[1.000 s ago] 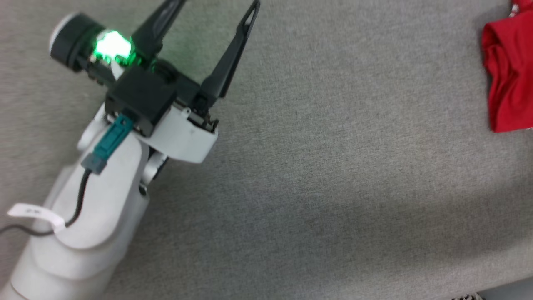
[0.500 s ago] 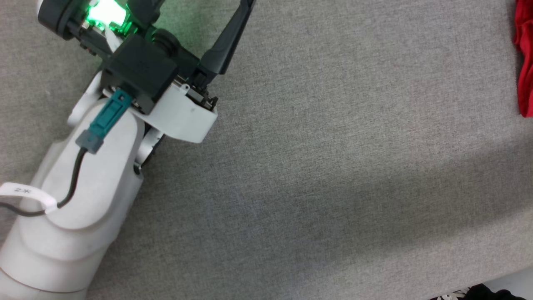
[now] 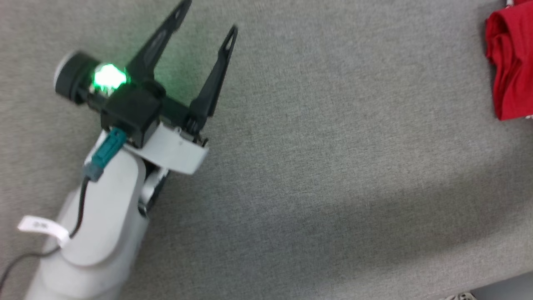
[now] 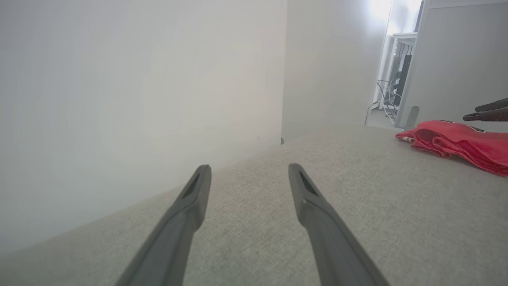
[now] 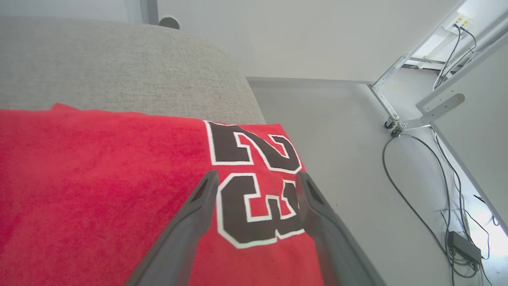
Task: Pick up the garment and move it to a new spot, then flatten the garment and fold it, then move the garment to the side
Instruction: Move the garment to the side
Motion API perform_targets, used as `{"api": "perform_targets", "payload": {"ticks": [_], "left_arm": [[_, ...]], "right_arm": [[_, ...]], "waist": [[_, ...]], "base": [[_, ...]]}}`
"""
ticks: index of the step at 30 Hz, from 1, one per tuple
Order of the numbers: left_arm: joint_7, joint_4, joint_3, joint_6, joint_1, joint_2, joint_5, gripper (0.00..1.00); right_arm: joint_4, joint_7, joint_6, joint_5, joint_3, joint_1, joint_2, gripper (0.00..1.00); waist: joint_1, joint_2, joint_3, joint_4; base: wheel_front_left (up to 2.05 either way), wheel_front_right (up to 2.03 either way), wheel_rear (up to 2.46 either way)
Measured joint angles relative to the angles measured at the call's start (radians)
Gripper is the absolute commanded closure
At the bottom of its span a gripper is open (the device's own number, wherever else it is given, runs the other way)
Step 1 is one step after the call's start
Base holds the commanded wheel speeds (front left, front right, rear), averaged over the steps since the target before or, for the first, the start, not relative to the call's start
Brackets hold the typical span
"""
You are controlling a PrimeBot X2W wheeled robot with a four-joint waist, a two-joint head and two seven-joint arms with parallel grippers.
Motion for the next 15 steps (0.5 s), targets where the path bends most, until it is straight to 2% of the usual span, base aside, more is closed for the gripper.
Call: {"api": "perform_targets", "payload": {"ticks": [3, 8, 15], "left_arm": [[0.0, 0.005, 0.034, 0.006, 0.08, -0.033, 0.0, 0.0], [0.0, 0.015, 0.119, 0.012, 0.233, -0.093, -0.008, 0.0], [0.0, 0.035, 0.202, 0.008, 0.389, -0.159, -0.007, 0.0]], "right_arm": [[-0.023, -0.037, 0.0, 0.021, 0.04, 0.04, 0.017, 0.0], [-0.05, -0.107, 0.0, 0.044, 0.049, 0.099, 0.075, 0.0], [-0.12, -0.123, 0.0, 0.043, 0.05, 0.218, 0.134, 0.0]], "waist": [[0.0, 0.0, -0.045, 0.013], [0.0, 0.0, -0.128, 0.044], [0.0, 0.0, -0.231, 0.093]], "base": [[0.0, 0.0, 0.0], [0.0, 0.0, 0.0], [0.0, 0.0, 0.0]]}}
